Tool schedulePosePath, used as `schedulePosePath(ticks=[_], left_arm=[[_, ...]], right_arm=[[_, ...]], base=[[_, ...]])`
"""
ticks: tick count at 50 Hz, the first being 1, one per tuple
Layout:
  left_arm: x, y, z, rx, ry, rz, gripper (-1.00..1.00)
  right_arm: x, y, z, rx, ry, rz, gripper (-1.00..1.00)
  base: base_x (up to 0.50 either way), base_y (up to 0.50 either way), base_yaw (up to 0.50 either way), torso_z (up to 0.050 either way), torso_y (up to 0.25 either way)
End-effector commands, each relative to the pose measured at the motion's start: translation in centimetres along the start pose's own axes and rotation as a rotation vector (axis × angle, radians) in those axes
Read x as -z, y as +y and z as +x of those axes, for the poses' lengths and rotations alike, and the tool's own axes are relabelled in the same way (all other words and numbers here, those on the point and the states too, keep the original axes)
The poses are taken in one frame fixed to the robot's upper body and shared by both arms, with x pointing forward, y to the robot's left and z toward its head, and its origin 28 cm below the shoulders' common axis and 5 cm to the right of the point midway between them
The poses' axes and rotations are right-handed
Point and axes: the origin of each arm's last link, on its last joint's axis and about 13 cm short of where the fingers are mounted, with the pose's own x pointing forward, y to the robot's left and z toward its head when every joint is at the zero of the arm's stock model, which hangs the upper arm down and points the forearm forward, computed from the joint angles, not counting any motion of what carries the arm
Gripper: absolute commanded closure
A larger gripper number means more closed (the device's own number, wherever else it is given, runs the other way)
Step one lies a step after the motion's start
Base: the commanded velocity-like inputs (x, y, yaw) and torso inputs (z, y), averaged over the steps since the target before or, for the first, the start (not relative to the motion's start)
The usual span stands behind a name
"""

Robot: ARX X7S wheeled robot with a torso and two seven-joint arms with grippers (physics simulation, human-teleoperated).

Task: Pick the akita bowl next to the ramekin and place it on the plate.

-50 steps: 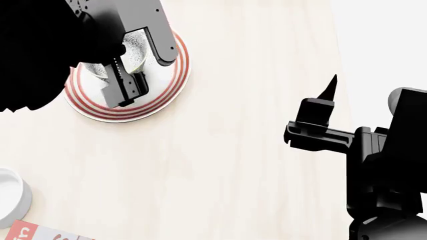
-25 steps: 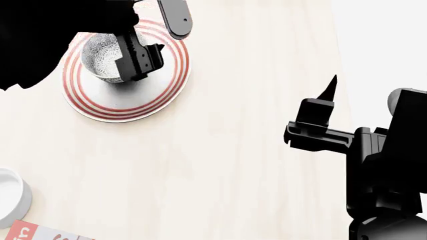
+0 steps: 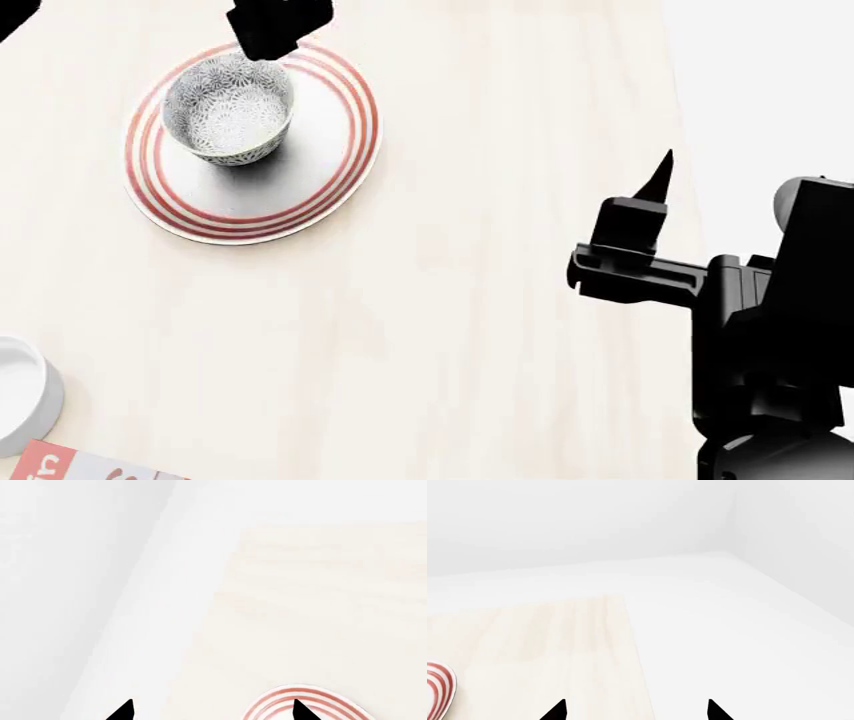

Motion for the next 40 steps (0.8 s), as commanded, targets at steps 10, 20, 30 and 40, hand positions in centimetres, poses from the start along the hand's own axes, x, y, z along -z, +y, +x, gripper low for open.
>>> schedulePosePath(ticks=[10, 20, 30, 40], left_arm=[[-0.6, -2.4, -3.5, -0.049, -0.146, -0.072, -1.0], [-0.3, -4.6, -4.9, -0.068, -0.201, -0.104, -1.0], [-1.0, -5.3, -6.6, -0.112, -0.273, -0.126, -1.0], [-1.3, -4.9, -7.7, -0.19, -0.388, -0.182, -1.0]], right_arm=[[-0.1, -0.1, 0.2, 0.004, -0.015, 0.016, -1.0], [-0.2, 0.0, 0.2, 0.003, -0.016, 0.014, -1.0], [-0.1, -0.1, 0.2, 0.003, -0.017, 0.013, -1.0], [-0.3, -0.1, 0.1, 0.003, -0.015, 0.015, -1.0]], base=[[0.0, 0.0, 0.0, 0.0, 0.0], [0.0, 0.0, 0.0, 0.0, 0.0], [0.0, 0.0, 0.0, 0.0, 0.0], [0.0, 0.0, 0.0, 0.0, 0.0]])
